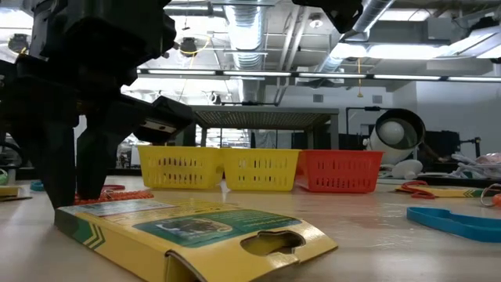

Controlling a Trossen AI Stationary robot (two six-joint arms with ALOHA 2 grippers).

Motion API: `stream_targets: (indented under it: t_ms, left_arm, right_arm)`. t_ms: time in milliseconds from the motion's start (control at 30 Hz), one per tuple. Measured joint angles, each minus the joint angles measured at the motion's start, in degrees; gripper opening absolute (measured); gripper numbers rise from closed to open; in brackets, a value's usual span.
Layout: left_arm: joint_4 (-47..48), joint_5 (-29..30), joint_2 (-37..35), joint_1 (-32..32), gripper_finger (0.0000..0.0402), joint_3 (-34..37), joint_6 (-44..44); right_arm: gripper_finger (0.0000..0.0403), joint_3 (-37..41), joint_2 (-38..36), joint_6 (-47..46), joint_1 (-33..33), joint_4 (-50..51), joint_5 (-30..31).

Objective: Pick & Place Office Desk Supplies
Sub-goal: Put the orange spring keychain into the left yellow bin

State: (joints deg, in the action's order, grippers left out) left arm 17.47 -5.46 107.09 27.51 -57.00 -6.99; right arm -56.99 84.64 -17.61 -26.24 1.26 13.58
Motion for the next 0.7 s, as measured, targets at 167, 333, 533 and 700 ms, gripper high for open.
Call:
stream_targets:
  t_ms: [167,333,533,700]
  left_arm:
    - [3.3,0.2,-1.6,-0.3,0.0021,-1.1,0.9]
    - [8.9,4.4,-5.1,-0.5,0.0021,-1.7,1.0]
    - [10.8,5.7,-11.6,-1.6,0.002,-1.9,4.4]
    - [10.1,5.6,-19.4,-1.6,0.002,-2.0,5.7]
  right_arm:
    - [0.0188,0.0,0.0,0.0,0.0,-0.2,0.0]
    - [0.0188,0.0,0.0,0.0,0.0,-0.5,0.0]
    - [0.0188,0.0,0.0,0.0,0.0,-0.8,0.0]
    - [0.0188,0.0,0.0,0.5,0.0,-2.2,0.0]
